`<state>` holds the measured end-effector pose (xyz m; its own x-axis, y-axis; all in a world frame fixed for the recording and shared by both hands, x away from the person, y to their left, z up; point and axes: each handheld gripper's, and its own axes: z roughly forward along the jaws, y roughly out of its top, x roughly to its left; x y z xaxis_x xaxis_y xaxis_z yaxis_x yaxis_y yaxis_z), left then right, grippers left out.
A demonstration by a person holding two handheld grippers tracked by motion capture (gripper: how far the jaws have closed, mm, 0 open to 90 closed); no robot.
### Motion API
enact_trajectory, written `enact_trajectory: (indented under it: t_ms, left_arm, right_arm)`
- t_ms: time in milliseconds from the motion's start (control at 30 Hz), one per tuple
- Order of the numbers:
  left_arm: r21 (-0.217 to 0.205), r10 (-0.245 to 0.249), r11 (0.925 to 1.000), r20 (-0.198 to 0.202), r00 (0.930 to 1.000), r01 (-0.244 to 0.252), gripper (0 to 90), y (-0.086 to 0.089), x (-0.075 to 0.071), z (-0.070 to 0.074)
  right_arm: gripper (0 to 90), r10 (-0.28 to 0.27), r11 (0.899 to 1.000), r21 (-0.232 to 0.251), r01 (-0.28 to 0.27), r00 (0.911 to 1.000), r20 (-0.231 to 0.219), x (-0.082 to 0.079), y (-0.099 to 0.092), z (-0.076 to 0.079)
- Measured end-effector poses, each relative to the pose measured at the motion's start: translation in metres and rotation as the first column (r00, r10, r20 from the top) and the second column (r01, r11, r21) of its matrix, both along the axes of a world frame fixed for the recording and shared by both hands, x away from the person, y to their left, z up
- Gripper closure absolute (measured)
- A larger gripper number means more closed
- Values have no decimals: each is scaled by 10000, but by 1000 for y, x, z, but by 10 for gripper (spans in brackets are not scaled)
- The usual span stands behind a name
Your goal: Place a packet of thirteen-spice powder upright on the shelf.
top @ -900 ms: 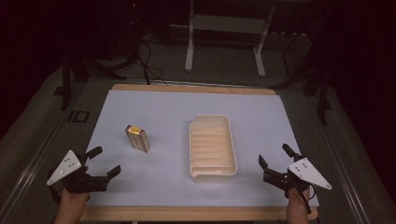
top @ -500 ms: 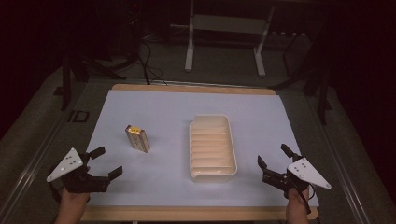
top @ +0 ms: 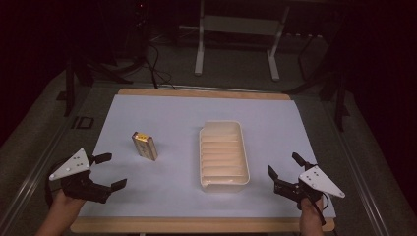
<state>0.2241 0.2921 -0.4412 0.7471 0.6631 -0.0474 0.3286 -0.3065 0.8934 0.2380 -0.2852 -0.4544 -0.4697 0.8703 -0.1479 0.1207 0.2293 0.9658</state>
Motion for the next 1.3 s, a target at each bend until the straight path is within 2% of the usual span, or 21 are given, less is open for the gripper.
enact_trajectory:
  t_ms: [67,133,267,367,400,433,500,633,700,767,867,967,1000,1033,1067,1133,1167,1200,1233,1300]
  left_arm:
    - [329,-144,9993,-235,9996,152,5,-1,1,2]
    - [472,-313,9983,-504,9982,336,5,-1,2,5]
    - [810,-690,9937,-1068,9919,778,5,-3,5,8]
    - [1264,-973,9853,-1347,9861,1145,5,-5,7,9]
    - [1264,-973,9853,-1347,9861,1145,5,-5,7,9]
    - [1508,-1176,9781,-1663,9790,1431,5,-7,10,10]
    - [1668,-1313,9726,-1803,9748,1618,5,-8,11,10]
    - [1952,-1375,9649,-1947,9712,1757,5,-11,13,10]
    - [1897,-1401,9649,-2130,9670,1816,5,-12,15,11]
    - [2151,-1445,9575,-2193,9649,1923,5,-13,17,13]
    - [2300,-1660,9465,-2542,9528,2262,5,-15,19,16]
    - [2598,-1807,9284,-3087,9338,2655,5,-17,22,18]
    - [2608,-1904,9221,-3376,9218,2860,5,-18,23,18]
    - [2657,-1982,9154,-3564,9130,3025,5,-19,23,19]
    - [2818,-1953,9090,-3627,9112,3070,5,-20,23,19]
    - [3035,-1958,8941,-3964,8970,3293,4,-21,24,19]
    - [3189,-1865,8888,-4047,8952,3293,5,-22,25,19]
    - [3251,-1851,8819,-4271,8851,3413,5,-23,26,18]
    - [3346,-1805,8777,-4323,8835,3431,5,-23,26,18]
    - [3685,-1628,8648,-4366,8848,3409,4,-25,27,16]
  right_arm:
    - [117,29,10000,-29,-29,10000,10,0,1,0]
    - [117,99,9999,-22,-99,9999,-44,0,2,0]
    - [117,204,9998,-64,-205,9997,-165,1,3,-1]
    - [117,234,9997,-101,-235,9996,-170,1,3,-2]
    - [117,234,9997,-101,-235,9996,-170,1,3,-2]
    - [117,254,9996,-96,-256,9995,-205,1,3,-2]
    - [117,224,9996,-145,-227,9995,-212,1,4,-2]
    - [117,252,9996,-147,-256,9994,-256,1,4,-2]
    - [117,262,9995,-156,-267,9993,-267,1,5,-2]
    - [117,295,9994,-171,-300,9992,-274,1,5,-2]
    - [117,314,9993,-187,-320,9991,-301,1,5,-3]
    - [117,343,9991,-229,-350,9989,-305,1,6,-3]
    - [117,348,9991,-244,-355,9989,-303,1,6,-3]
    - [117,360,9990,-253,-368,9989,-303,1,6,-3]
    - [117,377,9989,-256,-385,9988,-316,1,6,-3]
    - [117,414,9987,-267,-423,9985,-353,1,7,-3]
    - [117,422,9987,-269,-432,9984,-367,1,7,-3]
    - [117,445,9985,-295,-455,9984,-352,1,7,-3]
    - [117,464,9984,-311,-475,9983,-360,1,8,-3]
    - [117,489,9982,-316,-500,9981,-365,1,8,-3]
